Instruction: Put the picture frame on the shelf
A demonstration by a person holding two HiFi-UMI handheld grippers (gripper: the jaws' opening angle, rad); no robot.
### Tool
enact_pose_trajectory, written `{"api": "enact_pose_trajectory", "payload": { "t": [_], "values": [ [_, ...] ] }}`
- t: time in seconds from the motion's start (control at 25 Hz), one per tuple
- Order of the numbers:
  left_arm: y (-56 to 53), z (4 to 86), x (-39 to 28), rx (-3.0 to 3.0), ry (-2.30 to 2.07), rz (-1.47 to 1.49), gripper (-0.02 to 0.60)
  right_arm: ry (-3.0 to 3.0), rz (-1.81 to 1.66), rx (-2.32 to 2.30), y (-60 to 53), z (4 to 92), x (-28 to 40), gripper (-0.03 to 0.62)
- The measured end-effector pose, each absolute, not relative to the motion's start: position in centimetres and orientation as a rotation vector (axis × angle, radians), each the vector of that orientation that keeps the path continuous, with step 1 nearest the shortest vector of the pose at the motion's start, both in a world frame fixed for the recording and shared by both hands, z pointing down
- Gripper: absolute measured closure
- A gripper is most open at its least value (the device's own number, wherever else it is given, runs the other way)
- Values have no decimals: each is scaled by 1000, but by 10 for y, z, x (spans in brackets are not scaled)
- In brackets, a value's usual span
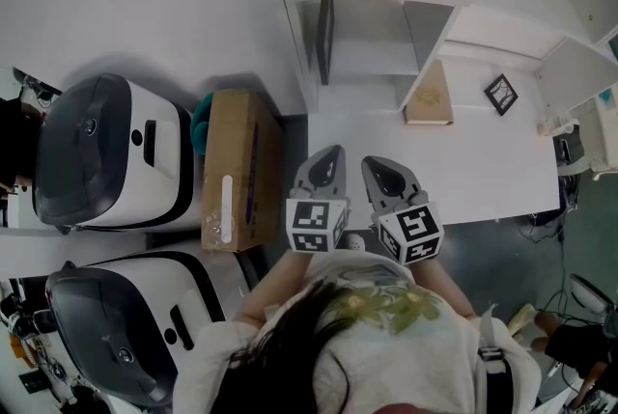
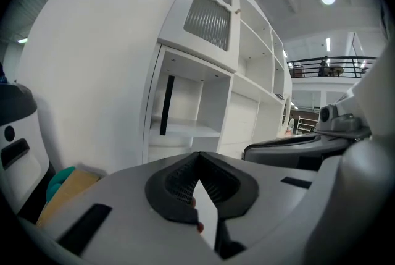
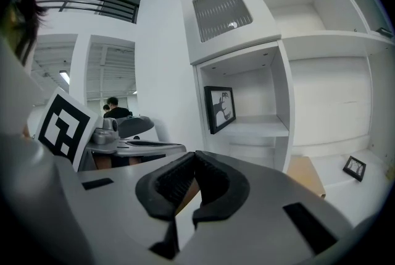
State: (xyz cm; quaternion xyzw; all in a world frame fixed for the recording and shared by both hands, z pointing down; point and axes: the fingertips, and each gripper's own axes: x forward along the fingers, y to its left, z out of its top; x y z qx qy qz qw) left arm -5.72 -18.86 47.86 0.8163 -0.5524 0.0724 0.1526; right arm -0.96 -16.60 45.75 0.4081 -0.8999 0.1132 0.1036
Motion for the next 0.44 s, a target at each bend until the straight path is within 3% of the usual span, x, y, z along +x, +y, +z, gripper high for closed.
{"api": "enact_pose_trajectory", "payload": {
  "t": [0.44],
  "values": [
    [-176, 488, -56, 2318, -1514, 223, 552, -2626, 339, 1161, -161, 469, -21, 562]
  ]
}}
